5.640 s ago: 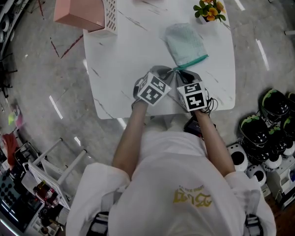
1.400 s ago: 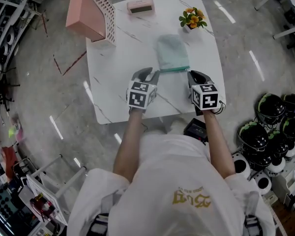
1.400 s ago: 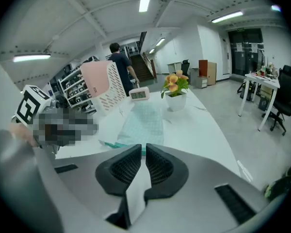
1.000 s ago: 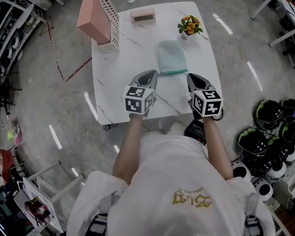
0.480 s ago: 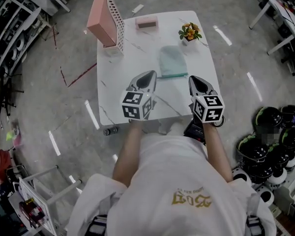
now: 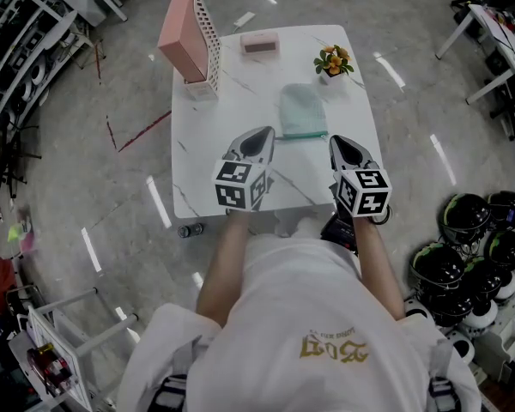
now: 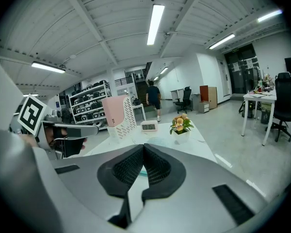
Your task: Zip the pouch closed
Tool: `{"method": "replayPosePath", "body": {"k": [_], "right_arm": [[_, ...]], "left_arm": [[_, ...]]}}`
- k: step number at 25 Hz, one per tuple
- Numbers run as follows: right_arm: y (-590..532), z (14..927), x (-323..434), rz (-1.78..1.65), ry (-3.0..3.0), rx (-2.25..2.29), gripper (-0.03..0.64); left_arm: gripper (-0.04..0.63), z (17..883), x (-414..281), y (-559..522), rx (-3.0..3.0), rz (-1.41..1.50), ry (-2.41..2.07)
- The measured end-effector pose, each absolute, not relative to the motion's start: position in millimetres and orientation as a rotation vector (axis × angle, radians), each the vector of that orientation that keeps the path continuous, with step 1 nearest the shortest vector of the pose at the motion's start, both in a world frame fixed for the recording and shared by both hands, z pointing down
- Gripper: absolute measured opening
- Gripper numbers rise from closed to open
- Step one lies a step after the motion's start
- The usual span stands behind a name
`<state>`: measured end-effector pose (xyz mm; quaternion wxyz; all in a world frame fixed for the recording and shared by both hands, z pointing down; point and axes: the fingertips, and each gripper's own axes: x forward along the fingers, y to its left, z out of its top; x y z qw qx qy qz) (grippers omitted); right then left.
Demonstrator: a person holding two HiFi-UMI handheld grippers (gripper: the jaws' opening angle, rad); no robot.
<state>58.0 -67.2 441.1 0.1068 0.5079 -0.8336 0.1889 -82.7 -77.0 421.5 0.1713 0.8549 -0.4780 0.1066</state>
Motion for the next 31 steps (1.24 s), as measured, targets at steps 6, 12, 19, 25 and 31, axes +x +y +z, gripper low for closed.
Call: {"method": "replayPosePath", "body": {"k": [6, 12, 19, 25, 31], "right_arm": [[-66.7, 442.0, 59.4, 0.576, -2.454, 1.503, 0.012], [-66.4, 443.7, 63.4, 0.586, -2.446, 1.508, 0.012], [-66.4, 448.0, 62.9, 0.601, -2.447, 1.503, 0.012], [-66.1, 449.2, 63.9, 0.587, -2.431, 1.515, 0.011], [-64.5, 452.3, 67.8, 0.598, -2.430, 1.516, 0.012]], "left_arm": [[0.017, 422.5, -84.9, -76.8, 2.422, 0.312, -1.365], [0.017, 424.6, -83.2, -76.9, 2.414, 0.316, -1.364], [0.017, 429.9, -87.0, -74.6, 2.396, 0.317, -1.370], [0.017, 430.4, -89.9, -75.1, 2.384, 0.315, -1.374], [0.017, 433.3, -88.1, -73.9, 2.382, 0.320, -1.374]]}}
